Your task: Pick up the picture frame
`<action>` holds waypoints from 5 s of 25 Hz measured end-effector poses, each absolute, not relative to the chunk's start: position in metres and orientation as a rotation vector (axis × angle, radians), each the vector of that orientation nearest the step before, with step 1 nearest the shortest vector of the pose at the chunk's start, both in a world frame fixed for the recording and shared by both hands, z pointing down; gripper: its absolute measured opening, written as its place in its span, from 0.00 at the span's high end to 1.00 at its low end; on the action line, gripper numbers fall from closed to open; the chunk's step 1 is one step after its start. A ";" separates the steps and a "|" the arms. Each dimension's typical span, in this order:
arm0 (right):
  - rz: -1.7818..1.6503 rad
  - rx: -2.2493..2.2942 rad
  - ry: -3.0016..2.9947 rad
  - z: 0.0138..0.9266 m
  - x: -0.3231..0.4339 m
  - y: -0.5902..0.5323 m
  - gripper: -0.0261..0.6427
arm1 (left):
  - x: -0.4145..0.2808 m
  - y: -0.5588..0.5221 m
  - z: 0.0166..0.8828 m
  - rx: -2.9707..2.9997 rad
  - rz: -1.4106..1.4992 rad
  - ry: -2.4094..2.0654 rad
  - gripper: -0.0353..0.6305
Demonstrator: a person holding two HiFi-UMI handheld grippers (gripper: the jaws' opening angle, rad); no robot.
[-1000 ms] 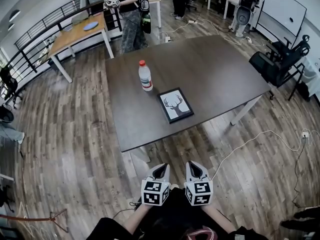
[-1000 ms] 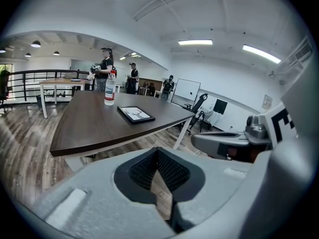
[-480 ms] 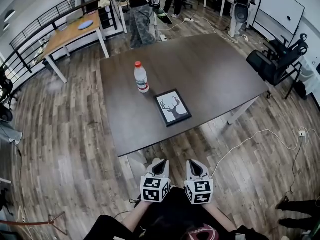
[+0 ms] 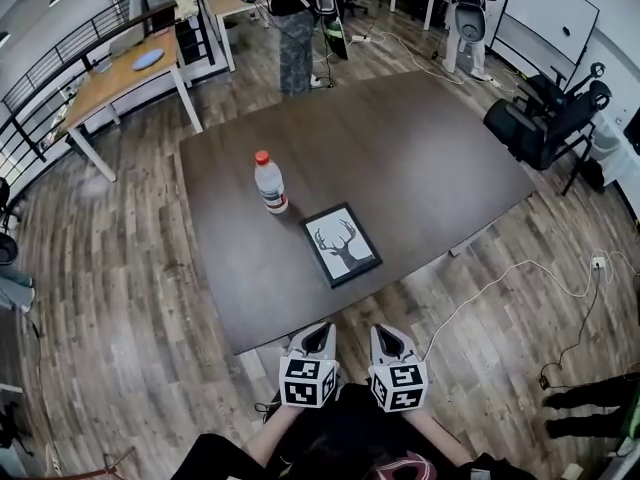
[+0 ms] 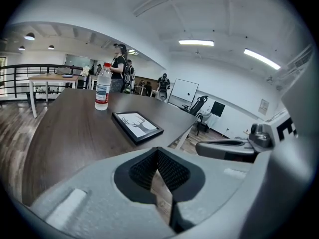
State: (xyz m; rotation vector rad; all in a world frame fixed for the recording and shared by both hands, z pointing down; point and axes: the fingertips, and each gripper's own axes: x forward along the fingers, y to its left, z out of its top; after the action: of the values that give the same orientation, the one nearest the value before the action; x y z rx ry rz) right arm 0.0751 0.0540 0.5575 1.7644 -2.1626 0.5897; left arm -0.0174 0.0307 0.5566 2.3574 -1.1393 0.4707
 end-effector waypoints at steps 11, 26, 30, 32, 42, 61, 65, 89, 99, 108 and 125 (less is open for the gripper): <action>0.608 1.810 -2.106 0.555 0.071 -0.032 0.95 | -0.013 -0.063 0.564 2.331 0.465 -1.001 0.93; 0.721 1.824 -1.989 0.577 0.064 -0.068 0.95 | -0.033 -0.116 0.586 2.198 0.449 -0.950 0.93; 0.731 1.804 -1.990 0.581 0.066 -0.079 0.95 | -0.038 -0.121 0.593 2.153 0.457 -0.970 0.93; 0.735 1.791 -1.995 0.581 0.070 -0.085 0.95 | -0.037 -0.123 0.594 2.138 0.463 -0.986 0.93; 0.782 1.608 -2.041 0.587 0.110 -0.134 0.95 | -0.014 -0.156 0.592 2.035 0.462 -1.109 0.93; 0.798 1.232 -2.096 0.627 0.122 -0.209 0.81 | -0.013 -0.196 0.618 1.738 0.488 -1.338 0.70; 0.781 1.220 -2.089 0.631 0.122 -0.214 0.81 | -0.012 -0.194 0.623 1.727 0.529 -1.349 0.70; 0.871 1.224 -2.000 0.648 0.116 -0.217 0.83 | -0.018 -0.189 0.646 1.615 0.702 -1.354 0.74; 0.903 1.237 -1.970 0.645 0.114 -0.212 0.84 | -0.019 -0.188 0.642 1.588 0.631 -1.341 0.80; 0.910 1.222 -1.973 0.645 0.106 -0.204 0.84 | -0.029 -0.184 0.642 1.562 0.623 -1.356 0.83; 0.836 1.269 -2.017 0.624 0.106 -0.201 0.84 | -0.031 -0.183 0.621 1.655 0.609 -1.368 0.83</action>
State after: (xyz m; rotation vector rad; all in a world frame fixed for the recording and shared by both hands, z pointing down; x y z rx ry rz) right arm 0.1056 -0.2009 0.6238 1.2691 -2.0173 0.8363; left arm -0.0305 -0.1831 0.6207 1.6552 -1.3682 0.6091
